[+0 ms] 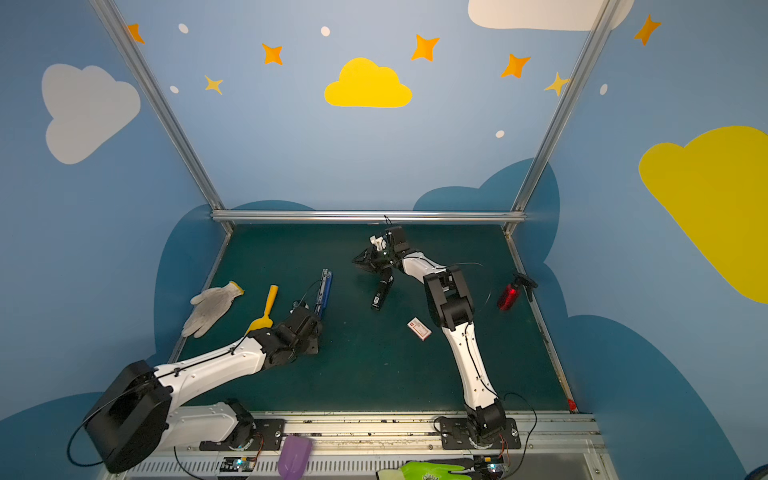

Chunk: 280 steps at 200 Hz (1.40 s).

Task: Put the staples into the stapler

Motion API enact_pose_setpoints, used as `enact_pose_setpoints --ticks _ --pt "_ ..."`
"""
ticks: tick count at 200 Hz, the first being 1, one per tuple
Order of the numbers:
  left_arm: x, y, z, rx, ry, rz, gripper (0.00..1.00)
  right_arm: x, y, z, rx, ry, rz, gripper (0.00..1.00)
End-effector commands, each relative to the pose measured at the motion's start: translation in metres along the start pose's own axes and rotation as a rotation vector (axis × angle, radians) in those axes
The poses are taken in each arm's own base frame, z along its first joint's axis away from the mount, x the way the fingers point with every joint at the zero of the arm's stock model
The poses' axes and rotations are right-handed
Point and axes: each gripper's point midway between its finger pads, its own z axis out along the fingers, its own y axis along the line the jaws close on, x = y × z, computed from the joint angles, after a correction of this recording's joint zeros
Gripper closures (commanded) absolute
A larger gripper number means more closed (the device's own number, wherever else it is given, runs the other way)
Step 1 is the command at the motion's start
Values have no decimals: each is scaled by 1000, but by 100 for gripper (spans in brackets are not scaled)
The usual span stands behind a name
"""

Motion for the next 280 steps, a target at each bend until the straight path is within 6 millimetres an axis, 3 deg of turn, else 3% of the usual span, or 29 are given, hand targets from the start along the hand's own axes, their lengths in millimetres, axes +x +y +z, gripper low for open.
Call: enact_pose_setpoints --ticks 1,58,82,127,196,229,280 --pt "-12 18 3 -147 -21 -21 96 4 59 -38 -45 -35 -132 68" --pt "-28 19 19 -245 -24 17 83 33 87 -77 -49 -43 -211 67" --pt "-29 28 20 -261 -24 -25 59 45 89 -90 -31 -44 -221 67" --pt "-30 49 16 -308 -16 -95 42 67 83 -112 4 -45 -211 67" --pt "-41 86 11 -356 -2 -281 37 108 61 -146 93 -43 -207 66" --pt "-55 71 3 -273 -20 -279 36 126 55 -162 138 -44 -214 64" --pt "-74 40 -28 -100 -86 -224 34 140 53 -181 174 -65 -221 60"
